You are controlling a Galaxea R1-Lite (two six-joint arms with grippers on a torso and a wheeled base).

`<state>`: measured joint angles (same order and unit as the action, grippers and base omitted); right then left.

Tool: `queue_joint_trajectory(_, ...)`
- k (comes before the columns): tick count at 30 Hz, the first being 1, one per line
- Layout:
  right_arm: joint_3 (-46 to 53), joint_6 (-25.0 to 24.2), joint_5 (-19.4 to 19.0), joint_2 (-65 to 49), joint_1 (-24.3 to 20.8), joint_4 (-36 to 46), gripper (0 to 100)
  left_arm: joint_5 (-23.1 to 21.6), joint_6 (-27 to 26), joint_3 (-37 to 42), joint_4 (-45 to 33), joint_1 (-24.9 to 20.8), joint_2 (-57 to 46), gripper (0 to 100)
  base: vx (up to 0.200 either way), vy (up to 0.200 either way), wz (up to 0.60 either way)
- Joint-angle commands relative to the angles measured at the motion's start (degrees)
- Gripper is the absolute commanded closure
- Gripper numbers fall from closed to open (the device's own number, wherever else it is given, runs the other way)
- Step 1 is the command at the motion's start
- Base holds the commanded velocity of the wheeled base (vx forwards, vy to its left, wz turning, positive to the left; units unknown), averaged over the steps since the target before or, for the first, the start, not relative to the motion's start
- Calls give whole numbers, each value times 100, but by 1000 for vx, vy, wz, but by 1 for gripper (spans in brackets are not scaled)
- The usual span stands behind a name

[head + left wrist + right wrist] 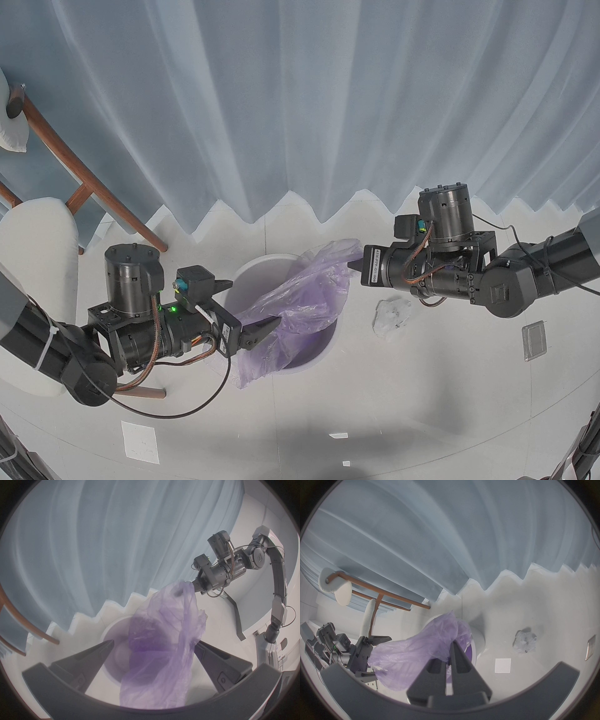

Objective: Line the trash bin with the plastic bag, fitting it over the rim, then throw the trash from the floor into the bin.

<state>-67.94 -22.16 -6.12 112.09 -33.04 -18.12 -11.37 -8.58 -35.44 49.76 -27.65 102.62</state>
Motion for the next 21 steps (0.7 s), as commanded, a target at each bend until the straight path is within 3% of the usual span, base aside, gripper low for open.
queue_joint_trajectory(1, 228, 28, -3, -170, 17, 1, 100, 4, 23, 441, -10, 146, -392, 0, 0, 0, 0)
queue_joint_trajectory(11, 466, 142, 14, -170, 25, -447, 100, -102, -12, 1223, 34, 445, -928, 0, 0, 0, 0)
queue_joint_trajectory(21, 439, 151, 32, -205, -10, -465, 100, -172, -47, 1188, 139, 576, -436, 0, 0, 0, 0)
